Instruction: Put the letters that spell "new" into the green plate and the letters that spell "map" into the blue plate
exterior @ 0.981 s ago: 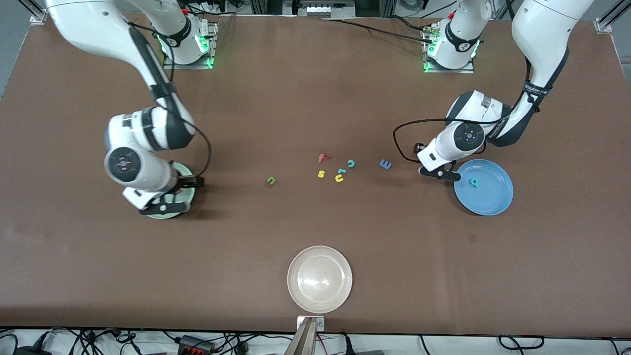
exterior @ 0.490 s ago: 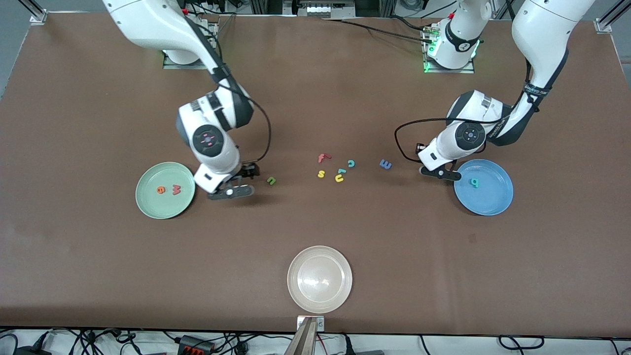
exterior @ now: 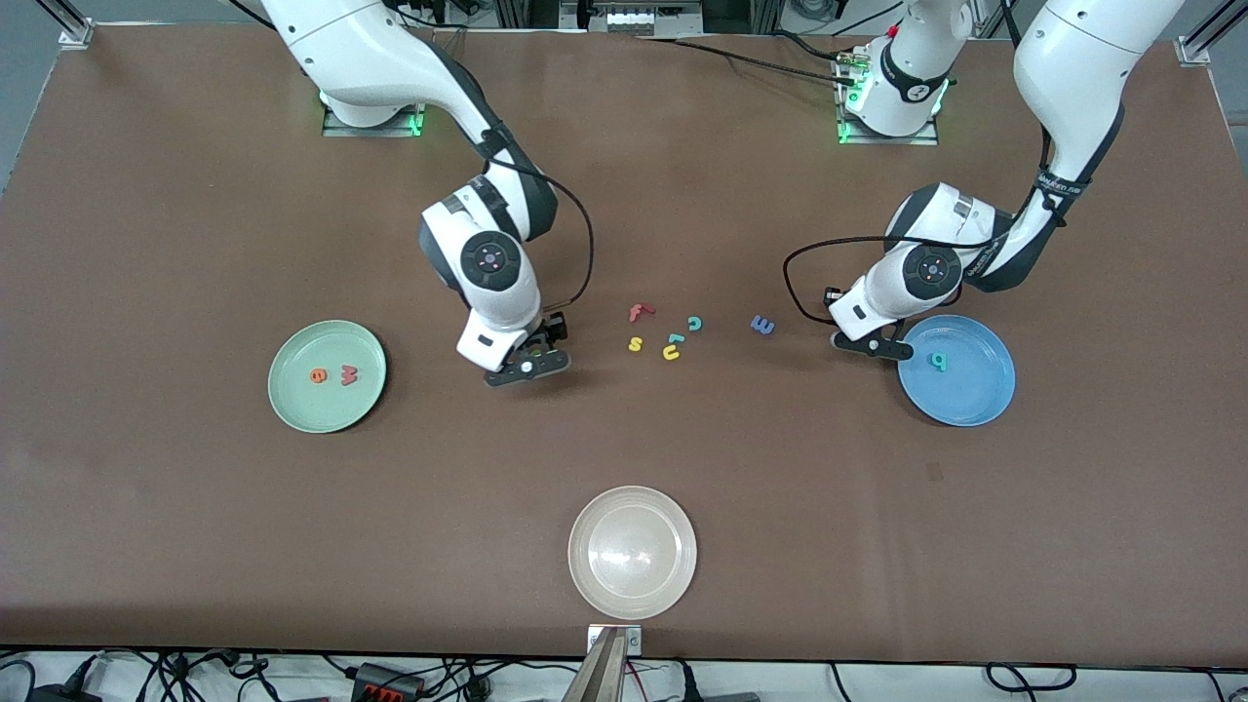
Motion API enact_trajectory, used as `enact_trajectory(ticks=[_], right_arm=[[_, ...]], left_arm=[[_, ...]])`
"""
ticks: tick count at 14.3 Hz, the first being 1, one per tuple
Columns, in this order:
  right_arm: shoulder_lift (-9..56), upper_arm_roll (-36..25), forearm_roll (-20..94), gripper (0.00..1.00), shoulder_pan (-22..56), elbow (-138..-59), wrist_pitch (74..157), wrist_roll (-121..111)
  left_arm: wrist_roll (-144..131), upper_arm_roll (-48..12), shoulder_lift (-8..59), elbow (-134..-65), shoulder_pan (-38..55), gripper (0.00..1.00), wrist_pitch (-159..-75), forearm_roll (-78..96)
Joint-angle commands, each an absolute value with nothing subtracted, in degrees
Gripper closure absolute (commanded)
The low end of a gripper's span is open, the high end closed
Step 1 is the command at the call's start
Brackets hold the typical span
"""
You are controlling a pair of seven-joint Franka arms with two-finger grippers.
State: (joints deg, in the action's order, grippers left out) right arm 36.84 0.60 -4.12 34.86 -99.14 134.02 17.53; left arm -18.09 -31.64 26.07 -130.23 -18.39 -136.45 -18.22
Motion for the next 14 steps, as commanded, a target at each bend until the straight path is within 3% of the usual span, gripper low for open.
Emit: enact_trajectory(ticks=[1, 3, 7, 11, 12, 13, 14], right_arm=[[38.5, 0.1, -4.9, 0.16, 35.7, -97.5, 134.0, 11.4], [39.3, 0.1, -5.0, 0.16, 36.0, -97.1, 134.2, 9.6], [40.2, 0.1, -6.0, 0.2, 35.9, -96.8, 134.2, 7.8], [41.4, 0.1, -6.0, 0.23, 35.9, -96.8, 137.8, 7.9], [41.4, 0.1, -6.0, 0.25, 35.9, -96.8, 137.8, 7.8], [41.4, 0.1, -6.1, 0.28, 35.9, -96.8, 137.8, 7.8], [41.4, 0.1, -6.1, 0.32, 35.9, -96.8, 137.8, 7.8]], left_arm=[[-18.9, -31.8, 26.3, -130.5, -19.2, 0.82, -137.5, -20.5], [-18.5, -32.1, 24.4, -129.3, -19.2, 0.89, -134.4, -20.5], [-18.0, -32.9, 24.3, -115.0, -17.9, 0.89, -117.0, -20.7], [-6.8, -29.6, 27.8, -107.0, -19.2, 0.87, -114.8, -23.2], [-5.7, -28.9, 29.0, -106.6, -19.5, 0.81, -115.2, -26.2], [-5.9, -28.8, 29.9, -106.6, -19.9, 0.66, -115.6, -28.2], [-6.7, -28.8, 30.1, -106.6, -20.3, 0.23, -115.6, -28.3]])
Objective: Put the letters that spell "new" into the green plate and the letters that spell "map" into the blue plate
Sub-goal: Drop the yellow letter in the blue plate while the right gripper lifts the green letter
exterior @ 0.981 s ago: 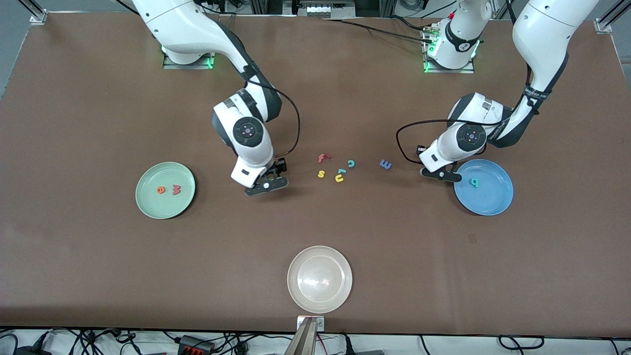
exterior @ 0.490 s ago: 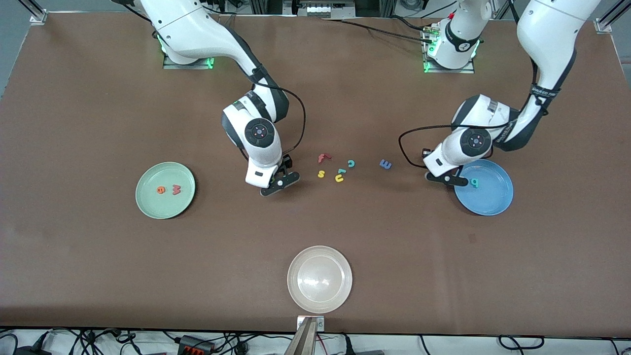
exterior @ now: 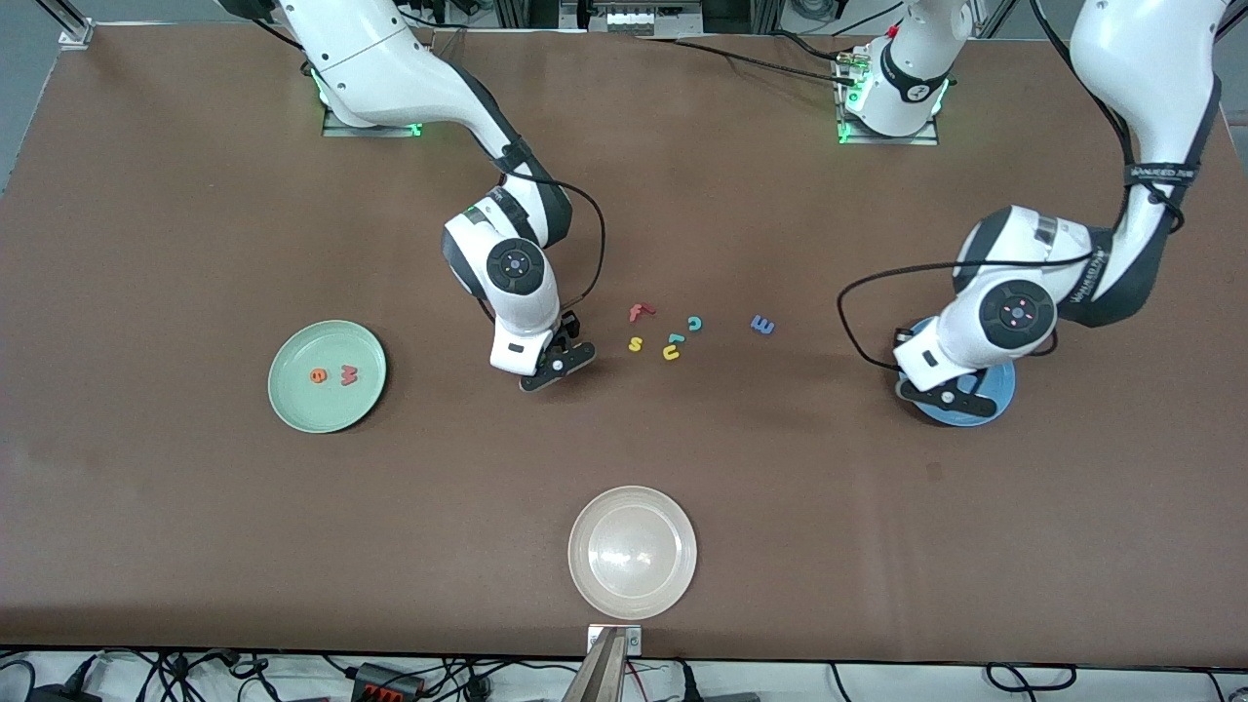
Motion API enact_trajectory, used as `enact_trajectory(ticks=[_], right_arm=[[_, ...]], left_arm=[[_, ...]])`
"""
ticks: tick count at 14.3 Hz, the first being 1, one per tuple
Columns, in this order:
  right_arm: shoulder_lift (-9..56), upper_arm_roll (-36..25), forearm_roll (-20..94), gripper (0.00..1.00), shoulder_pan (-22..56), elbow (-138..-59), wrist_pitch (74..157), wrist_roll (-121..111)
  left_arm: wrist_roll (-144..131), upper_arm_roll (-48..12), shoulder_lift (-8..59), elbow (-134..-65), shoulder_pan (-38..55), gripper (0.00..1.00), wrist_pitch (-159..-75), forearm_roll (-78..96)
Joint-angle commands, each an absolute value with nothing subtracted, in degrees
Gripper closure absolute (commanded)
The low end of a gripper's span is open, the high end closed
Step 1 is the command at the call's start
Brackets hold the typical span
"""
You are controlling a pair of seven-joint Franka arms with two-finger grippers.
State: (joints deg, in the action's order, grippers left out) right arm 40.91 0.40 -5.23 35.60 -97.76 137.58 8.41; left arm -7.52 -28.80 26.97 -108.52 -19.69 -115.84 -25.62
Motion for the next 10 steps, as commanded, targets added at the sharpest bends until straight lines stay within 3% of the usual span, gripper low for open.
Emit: enact_trajectory(ticks=[1, 5, 10], right_arm=[[41.4, 0.1, -6.1, 0.35, 35.9, -96.8, 137.8, 7.8], [41.5, 0.1, -6.1, 0.43, 35.9, -96.8, 137.7, 7.6], [41.5, 0.1, -6.1, 0.43, 35.4, -96.9, 137.5, 7.6]], left_arm=[[-7.1, -28.9, 30.1, -106.6, -20.4, 0.0, -115.6, -28.3], [-10.8, -33.6, 29.6, -106.6, -20.2, 0.0, -114.8, -25.4], [-25.0, -40.7, 31.2, -106.9, -16.7, 0.0, -115.7, -20.3]])
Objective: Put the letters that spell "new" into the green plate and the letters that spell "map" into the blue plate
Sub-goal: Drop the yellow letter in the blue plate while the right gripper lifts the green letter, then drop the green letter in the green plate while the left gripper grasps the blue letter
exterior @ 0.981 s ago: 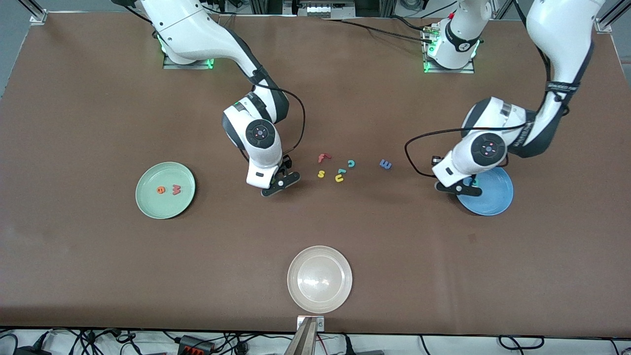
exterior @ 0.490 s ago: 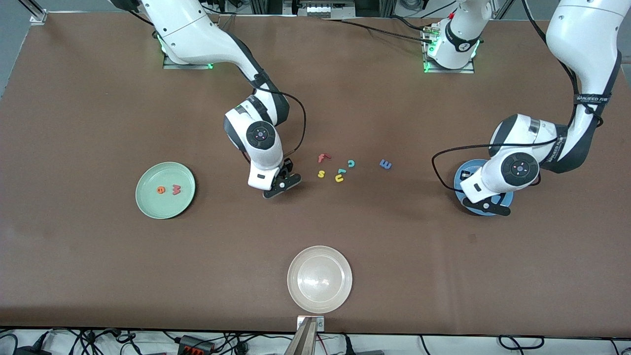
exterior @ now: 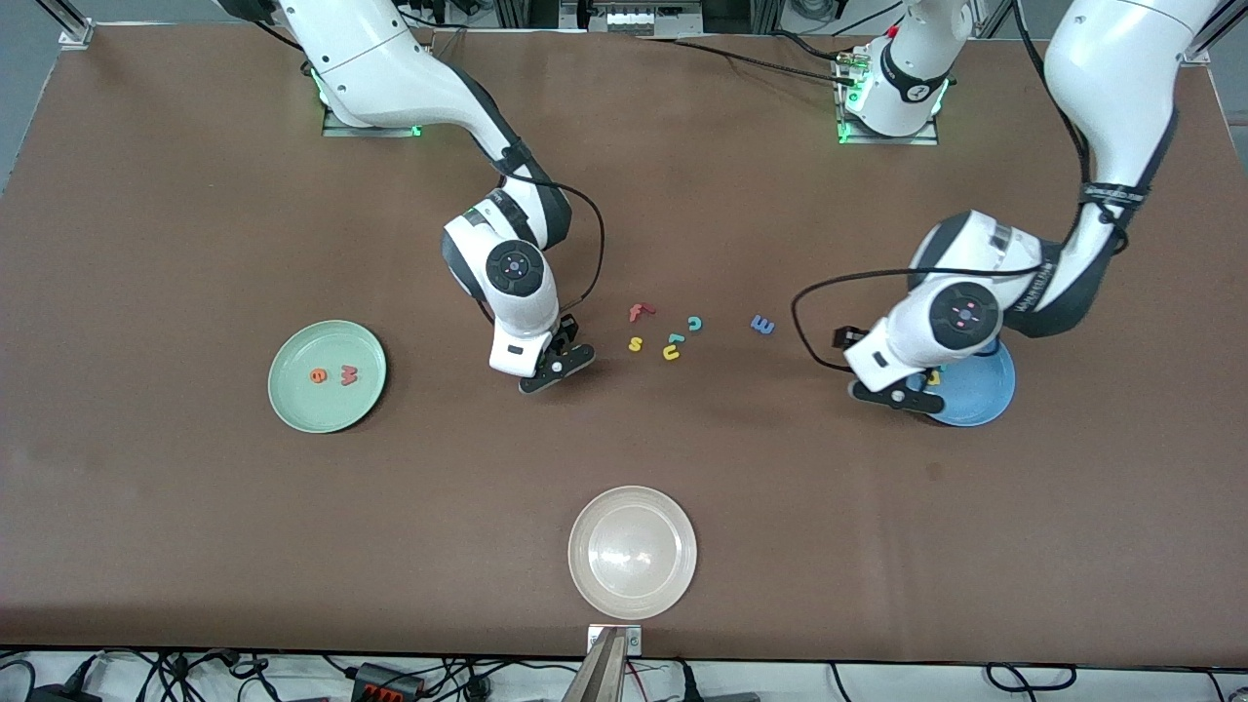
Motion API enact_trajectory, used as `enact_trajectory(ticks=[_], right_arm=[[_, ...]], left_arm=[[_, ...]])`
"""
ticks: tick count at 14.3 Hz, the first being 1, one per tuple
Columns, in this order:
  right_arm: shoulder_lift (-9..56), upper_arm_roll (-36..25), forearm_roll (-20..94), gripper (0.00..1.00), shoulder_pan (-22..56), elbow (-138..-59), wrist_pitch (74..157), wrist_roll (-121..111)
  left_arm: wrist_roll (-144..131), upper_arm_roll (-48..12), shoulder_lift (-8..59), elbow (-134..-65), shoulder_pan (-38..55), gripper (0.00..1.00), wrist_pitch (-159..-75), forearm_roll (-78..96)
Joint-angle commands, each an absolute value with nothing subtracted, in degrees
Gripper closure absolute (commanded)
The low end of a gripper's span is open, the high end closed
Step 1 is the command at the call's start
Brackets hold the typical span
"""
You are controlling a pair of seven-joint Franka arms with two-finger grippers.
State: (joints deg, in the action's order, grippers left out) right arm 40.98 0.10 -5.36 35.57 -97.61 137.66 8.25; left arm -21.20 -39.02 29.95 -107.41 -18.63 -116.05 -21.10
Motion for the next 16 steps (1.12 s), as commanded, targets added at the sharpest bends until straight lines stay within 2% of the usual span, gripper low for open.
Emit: enact_trajectory(ticks=[1, 4, 7, 9, 11, 13, 14, 16], right_arm=[[41.5, 0.1, -6.1, 0.45, 35.4, -96.9, 137.5, 7.6], [41.5, 0.1, -6.1, 0.57, 35.4, -96.9, 137.4, 7.7], [41.5, 0.1, -5.7, 0.82, 35.3, -97.0, 137.2, 8.1], [41.3, 0.1, -5.7, 0.85, 35.1, -97.1, 136.4, 8.0], [38.9, -0.2, -5.4, 0.91, 34.8, -96.9, 133.1, 8.3], [35.0, -1.9, -5.2, 0.91, 32.5, -96.9, 128.0, 8.3], [33.1, -1.9, -5.3, 0.91, 29.3, -96.9, 124.4, 7.8], [30.5, -2.0, -5.4, 0.91, 23.8, -97.6, 118.9, 6.4]], left_arm=[[-25.8, -40.6, 31.9, -107.0, -14.4, 0.0, -117.0, -20.3], [-40.7, -40.6, 34.2, -108.0, -12.9, 0.0, -119.1, -20.2], [-51.5, -40.8, 36.6, -109.5, -15.2, 0.0, -122.1, -19.3], [-61.3, -40.7, 37.0, -113.3, -14.6, 0.0, -129.0, -19.3], [-65.8, -40.8, 37.1, -115.1, -14.1, 0.03, -131.0, -19.3], [-68.0, -42.1, 36.9, -115.4, -14.0, 0.35, -131.0, -19.2], [-70.2, -43.0, 37.2, -115.5, -14.0, 0.44, -131.0, -19.2], [-71.2, -43.0, 37.2, -115.7, -13.4, 0.52, -131.0, -19.2]])
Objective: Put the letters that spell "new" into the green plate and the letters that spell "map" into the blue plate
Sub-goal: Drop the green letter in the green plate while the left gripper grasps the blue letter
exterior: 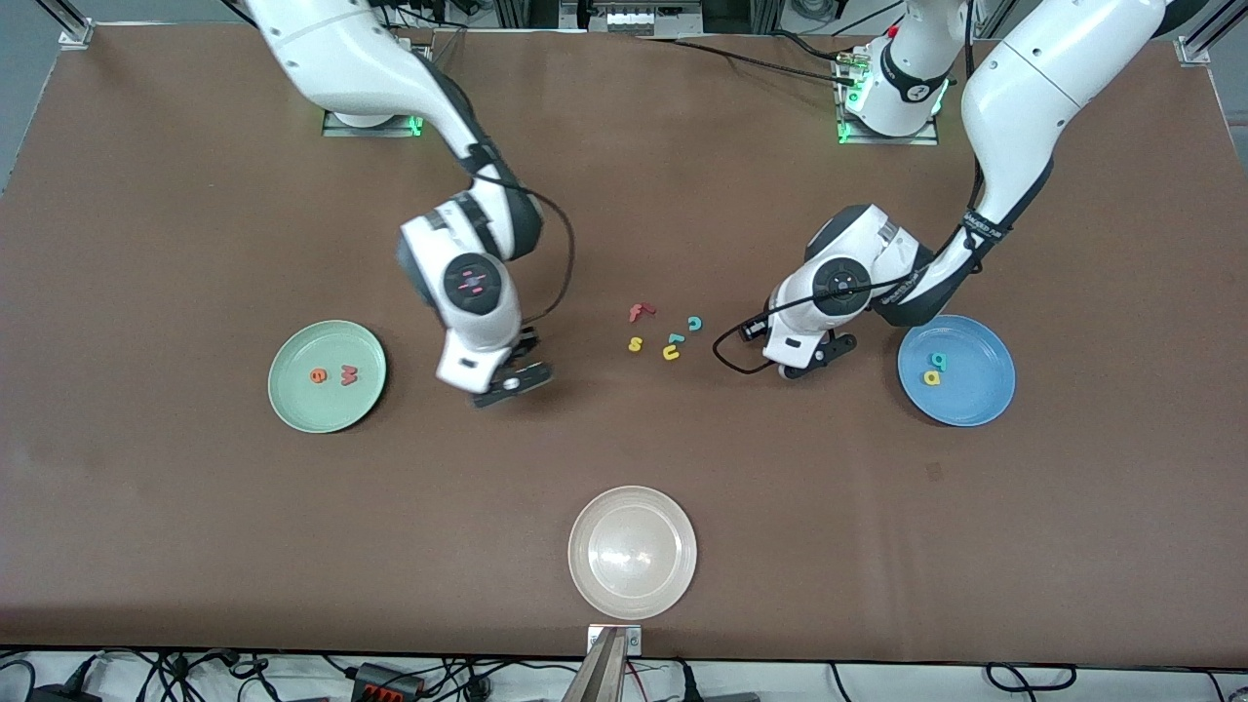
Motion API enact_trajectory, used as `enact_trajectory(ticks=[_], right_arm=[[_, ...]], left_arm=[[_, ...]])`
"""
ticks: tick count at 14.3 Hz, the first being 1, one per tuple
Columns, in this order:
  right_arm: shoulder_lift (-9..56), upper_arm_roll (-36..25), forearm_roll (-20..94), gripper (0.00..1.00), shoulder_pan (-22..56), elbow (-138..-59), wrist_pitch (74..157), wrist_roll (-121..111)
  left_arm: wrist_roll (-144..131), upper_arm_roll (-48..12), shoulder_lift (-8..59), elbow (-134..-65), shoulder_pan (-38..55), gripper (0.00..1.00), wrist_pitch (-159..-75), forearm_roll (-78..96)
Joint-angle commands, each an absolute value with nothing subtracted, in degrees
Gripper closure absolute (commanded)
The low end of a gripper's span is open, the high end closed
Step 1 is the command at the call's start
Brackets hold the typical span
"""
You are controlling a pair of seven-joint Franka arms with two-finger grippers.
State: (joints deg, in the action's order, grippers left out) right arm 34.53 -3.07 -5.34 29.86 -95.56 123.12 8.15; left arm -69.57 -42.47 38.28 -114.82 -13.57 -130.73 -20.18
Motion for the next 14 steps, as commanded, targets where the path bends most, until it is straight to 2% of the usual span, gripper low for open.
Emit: enact_trajectory(ticks=[1, 5, 9, 12, 14], right_arm=[[29.5, -2.0, -5.4, 0.91, 21.6, -98.3, 118.4, 6.1], [27.9, -2.1, -5.5, 0.91, 14.0, -103.0, 118.2, 4.5], [28.2, -2.1, -5.5, 0.91, 11.6, -106.8, 118.1, 4.4], [28.6, -2.1, -5.5, 0.9, 10.6, -108.4, 118.4, 4.4], [29.4, -2.1, -5.6, 0.89, 10.0, -108.4, 118.7, 4.4]], left_arm=[[-71.2, -42.9, 37.4, -115.8, -13.4, 0.54, -131.0, -19.2], [-70.9, -42.5, 38.6, -115.6, -13.5, 0.54, -131.2, -19.9], [-70.8, -41.8, 40.1, -115.5, -13.4, 0.55, -134.6, -20.0], [-70.4, -41.7, 39.7, -115.5, -13.7, 0.8, -134.5, -20.0], [-70.1, -41.7, 39.6, -115.6, -14.1, 0.84, -134.2, -20.0]])
